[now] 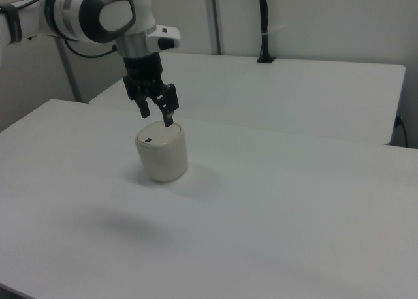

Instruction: Open the trash bin

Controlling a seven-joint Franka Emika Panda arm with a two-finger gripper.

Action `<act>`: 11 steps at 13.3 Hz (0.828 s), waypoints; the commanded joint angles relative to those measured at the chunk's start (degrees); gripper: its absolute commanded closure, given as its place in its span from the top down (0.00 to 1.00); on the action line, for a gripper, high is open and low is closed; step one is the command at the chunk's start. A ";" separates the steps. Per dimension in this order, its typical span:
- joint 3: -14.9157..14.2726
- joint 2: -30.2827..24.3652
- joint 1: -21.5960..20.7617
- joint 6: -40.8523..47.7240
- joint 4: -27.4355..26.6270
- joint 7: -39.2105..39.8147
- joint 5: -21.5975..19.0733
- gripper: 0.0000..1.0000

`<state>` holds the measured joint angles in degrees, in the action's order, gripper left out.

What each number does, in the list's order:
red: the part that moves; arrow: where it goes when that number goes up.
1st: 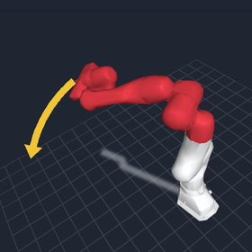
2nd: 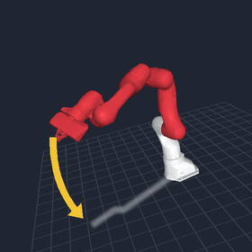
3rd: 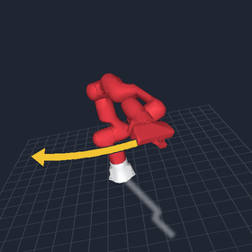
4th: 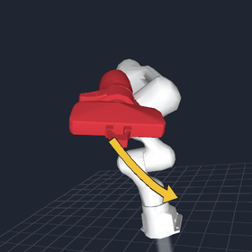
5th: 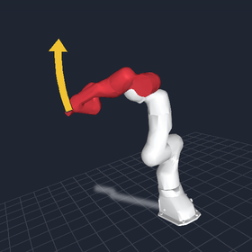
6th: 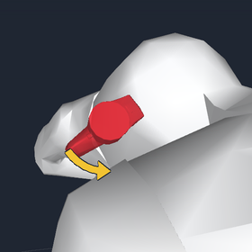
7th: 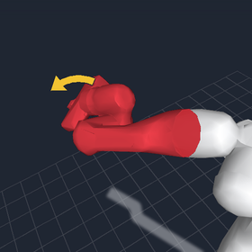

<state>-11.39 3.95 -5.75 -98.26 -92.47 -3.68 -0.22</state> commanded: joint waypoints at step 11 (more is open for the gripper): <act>0.76 16.52 -10.42 -21.00 2.38 -4.49 -0.57 0.00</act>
<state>-10.12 16.14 -14.55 -116.76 -92.18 -5.25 -0.46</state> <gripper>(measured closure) 0.991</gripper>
